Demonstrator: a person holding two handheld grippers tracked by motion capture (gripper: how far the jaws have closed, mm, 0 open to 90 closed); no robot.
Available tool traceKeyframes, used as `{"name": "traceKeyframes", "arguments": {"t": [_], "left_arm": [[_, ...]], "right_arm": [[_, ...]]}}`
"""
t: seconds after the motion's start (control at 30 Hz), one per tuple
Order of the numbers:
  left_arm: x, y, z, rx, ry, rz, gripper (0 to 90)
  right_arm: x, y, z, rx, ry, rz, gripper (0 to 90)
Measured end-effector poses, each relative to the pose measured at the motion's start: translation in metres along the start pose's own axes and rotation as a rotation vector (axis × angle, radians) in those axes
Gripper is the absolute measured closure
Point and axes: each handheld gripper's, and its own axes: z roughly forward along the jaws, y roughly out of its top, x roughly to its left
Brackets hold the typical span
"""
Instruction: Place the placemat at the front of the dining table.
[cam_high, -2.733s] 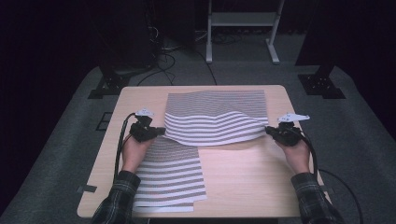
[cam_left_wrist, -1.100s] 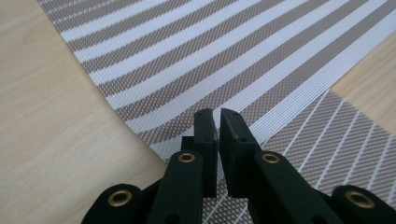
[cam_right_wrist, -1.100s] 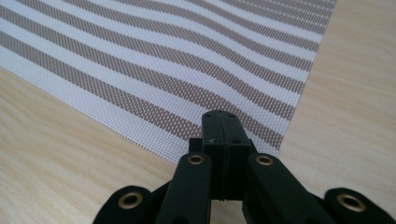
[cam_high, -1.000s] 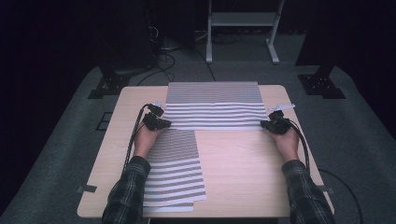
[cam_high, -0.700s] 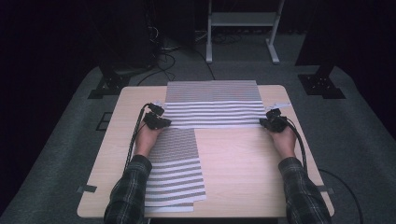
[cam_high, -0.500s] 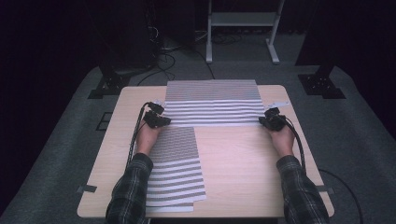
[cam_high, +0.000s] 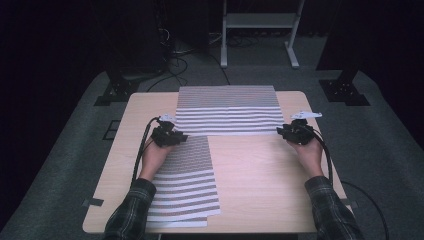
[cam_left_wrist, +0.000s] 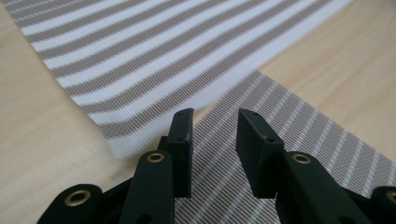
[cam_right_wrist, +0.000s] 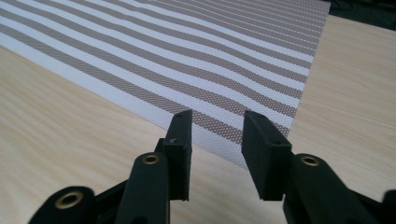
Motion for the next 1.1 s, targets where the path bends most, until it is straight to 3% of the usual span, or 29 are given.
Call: {"name": "traceKeyframes", "arguments": {"t": [0.2,0.5,0.7,0.83,1.1], "left_arm": [[-0.010,-0.016,0.000,0.066,0.009,0.047,66.9],[-0.023,-0.025,-0.009,0.076,0.015,0.095,66.2],[-0.028,-0.026,-0.024,0.044,0.001,0.076,54.5],[-0.032,-0.028,-0.039,0.032,-0.006,0.066,37.2],[-0.042,-0.033,-0.067,0.005,-0.042,0.072,17.7]], "right_arm": [[0.012,0.000,-0.018,-0.040,0.018,-0.031,52.2],[0.030,-0.003,-0.030,-0.025,0.044,-0.082,45.4],[0.040,-0.010,-0.037,0.003,0.054,-0.102,38.7],[0.047,-0.013,-0.042,0.031,0.060,-0.101,30.9],[0.061,-0.021,-0.060,0.033,0.067,-0.111,13.5]]}}
